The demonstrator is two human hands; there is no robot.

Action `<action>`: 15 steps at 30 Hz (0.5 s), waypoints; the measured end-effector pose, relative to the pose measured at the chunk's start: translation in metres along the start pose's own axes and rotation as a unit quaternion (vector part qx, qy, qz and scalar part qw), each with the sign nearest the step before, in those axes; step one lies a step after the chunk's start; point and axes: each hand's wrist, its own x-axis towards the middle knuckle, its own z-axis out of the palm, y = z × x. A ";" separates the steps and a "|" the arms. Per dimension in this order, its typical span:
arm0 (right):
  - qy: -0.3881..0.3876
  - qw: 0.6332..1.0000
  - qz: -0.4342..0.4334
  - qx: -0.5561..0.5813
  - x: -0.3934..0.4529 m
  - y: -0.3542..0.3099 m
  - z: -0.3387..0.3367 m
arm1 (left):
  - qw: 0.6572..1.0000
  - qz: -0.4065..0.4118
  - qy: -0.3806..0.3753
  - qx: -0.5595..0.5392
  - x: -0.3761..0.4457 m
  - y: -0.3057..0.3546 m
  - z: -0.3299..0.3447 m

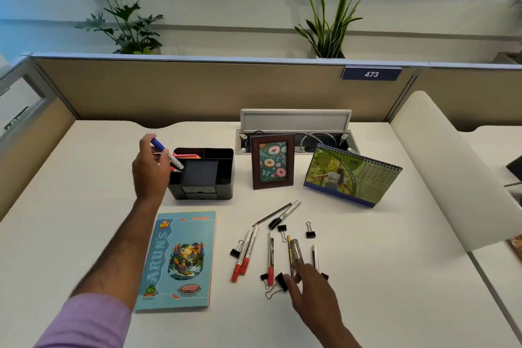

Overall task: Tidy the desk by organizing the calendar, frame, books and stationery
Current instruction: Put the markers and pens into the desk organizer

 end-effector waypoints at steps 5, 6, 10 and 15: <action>0.006 1.000 0.001 -0.001 -0.002 0.006 0.005 | 0.992 -0.019 -0.024 0.118 0.009 -0.020 0.019; 0.007 1.000 0.003 -0.002 -0.001 0.007 0.005 | 0.989 -0.021 -0.029 0.142 0.008 -0.023 0.022; -0.003 1.000 0.009 -0.001 0.000 0.009 0.006 | 0.975 -0.005 -0.046 0.218 -0.001 -0.034 0.028; -0.030 1.000 -0.007 -0.007 0.009 0.005 0.010 | 0.957 0.009 -0.078 0.280 -0.009 -0.049 0.037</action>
